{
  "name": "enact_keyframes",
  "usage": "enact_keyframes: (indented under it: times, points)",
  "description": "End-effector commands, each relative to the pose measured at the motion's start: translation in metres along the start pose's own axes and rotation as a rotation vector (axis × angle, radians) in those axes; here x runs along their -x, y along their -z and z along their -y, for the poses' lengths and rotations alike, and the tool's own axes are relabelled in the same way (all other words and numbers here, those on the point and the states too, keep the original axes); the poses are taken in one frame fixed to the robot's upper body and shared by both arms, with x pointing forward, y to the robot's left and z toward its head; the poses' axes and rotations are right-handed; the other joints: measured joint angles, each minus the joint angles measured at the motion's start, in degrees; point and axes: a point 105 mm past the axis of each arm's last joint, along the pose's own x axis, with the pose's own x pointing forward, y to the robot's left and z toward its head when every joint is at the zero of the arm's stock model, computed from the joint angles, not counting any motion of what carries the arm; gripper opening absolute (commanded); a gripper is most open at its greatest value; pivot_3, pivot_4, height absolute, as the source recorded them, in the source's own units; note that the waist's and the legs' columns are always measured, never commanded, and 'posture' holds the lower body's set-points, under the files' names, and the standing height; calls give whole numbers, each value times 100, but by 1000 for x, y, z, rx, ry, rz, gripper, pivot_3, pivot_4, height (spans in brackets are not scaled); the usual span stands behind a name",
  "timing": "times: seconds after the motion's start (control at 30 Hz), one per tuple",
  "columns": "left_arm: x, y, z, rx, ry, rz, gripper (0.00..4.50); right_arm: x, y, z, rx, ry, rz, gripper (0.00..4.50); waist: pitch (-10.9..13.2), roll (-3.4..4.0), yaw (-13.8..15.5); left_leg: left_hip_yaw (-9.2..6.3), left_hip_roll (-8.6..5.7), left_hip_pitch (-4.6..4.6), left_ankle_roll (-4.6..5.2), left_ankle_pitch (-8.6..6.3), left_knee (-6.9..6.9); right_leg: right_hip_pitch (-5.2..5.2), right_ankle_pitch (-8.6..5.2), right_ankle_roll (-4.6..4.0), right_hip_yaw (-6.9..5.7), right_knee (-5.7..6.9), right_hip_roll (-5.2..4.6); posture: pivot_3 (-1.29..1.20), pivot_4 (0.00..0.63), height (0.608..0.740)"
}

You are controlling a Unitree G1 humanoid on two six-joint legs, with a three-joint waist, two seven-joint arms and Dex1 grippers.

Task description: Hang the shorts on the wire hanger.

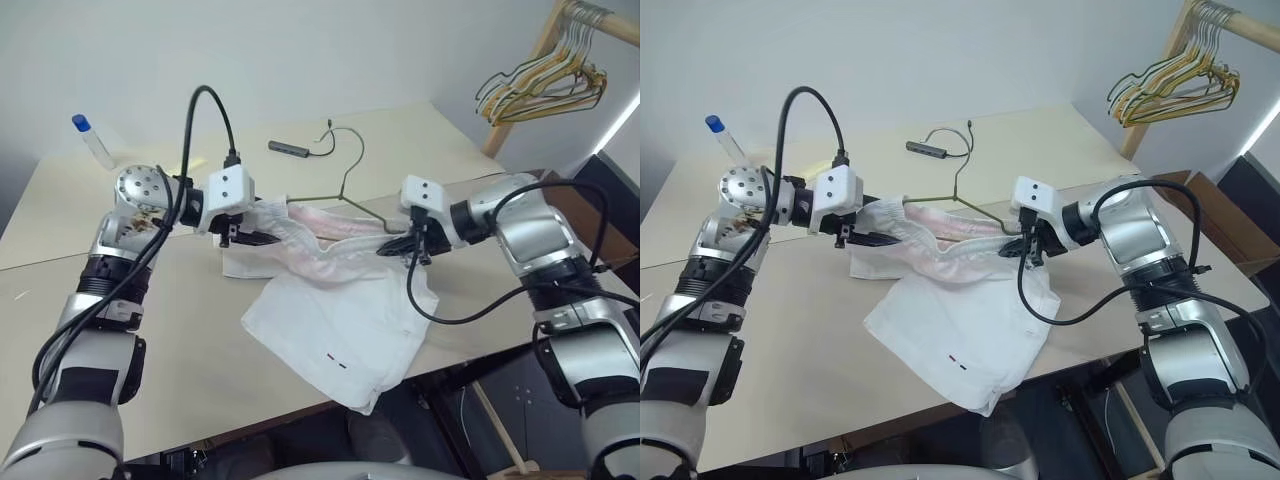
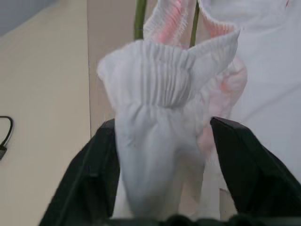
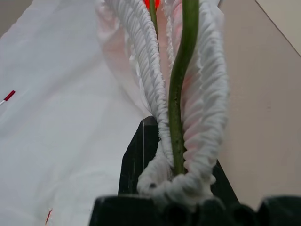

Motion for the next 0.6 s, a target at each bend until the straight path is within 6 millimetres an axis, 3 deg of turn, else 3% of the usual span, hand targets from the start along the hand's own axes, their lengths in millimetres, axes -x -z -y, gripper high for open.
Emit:
enact_keyframes:
  times: [0.03, 0.07, 0.17, 0.3, 0.6]
  points:
    - [19, -17, -19, -47, -89, 54, 4222, 18, -9, -1, -14, 42, 59, 0, 0, 0, -2, -1, -1, -1, 0, 0, 0, 0, 0, 0, -1, 0, -2, -236, 0, 740]
    - [21, -17, -21, -46, -97, 60, 4462, 19, -8, -2, -22, 46, 61, 0, 0, 0, -4, -1, -1, 0, 0, 0, 0, 0, 0, 0, -1, 1, -2, -238, 0, 740]
    - [33, -21, -34, -31, -182, 84, 4491, 28, 1, -8, -82, 73, 77, 0, 0, 0, -6, -1, -1, 0, 0, 0, 0, 0, 0, 0, -2, 1, -3, -245, 0, 740]
    - [50, -43, -50, 24, -295, 240, 4491, 46, 13, -17, -181, 131, 104, 0, 0, 0, -1, -4, -1, -2, 0, 0, 0, 1, 0, 1, -4, 1, -3, -256, 0, 740]
    - [46, -113, -26, 212, -167, 654, 4491, 87, 36, -41, -402, 293, 119, 0, -1, 0, -1, -7, -4, -7, 2, -1, 4, 7, -6, 10, -3, 0, -15, -305, 0, 740]
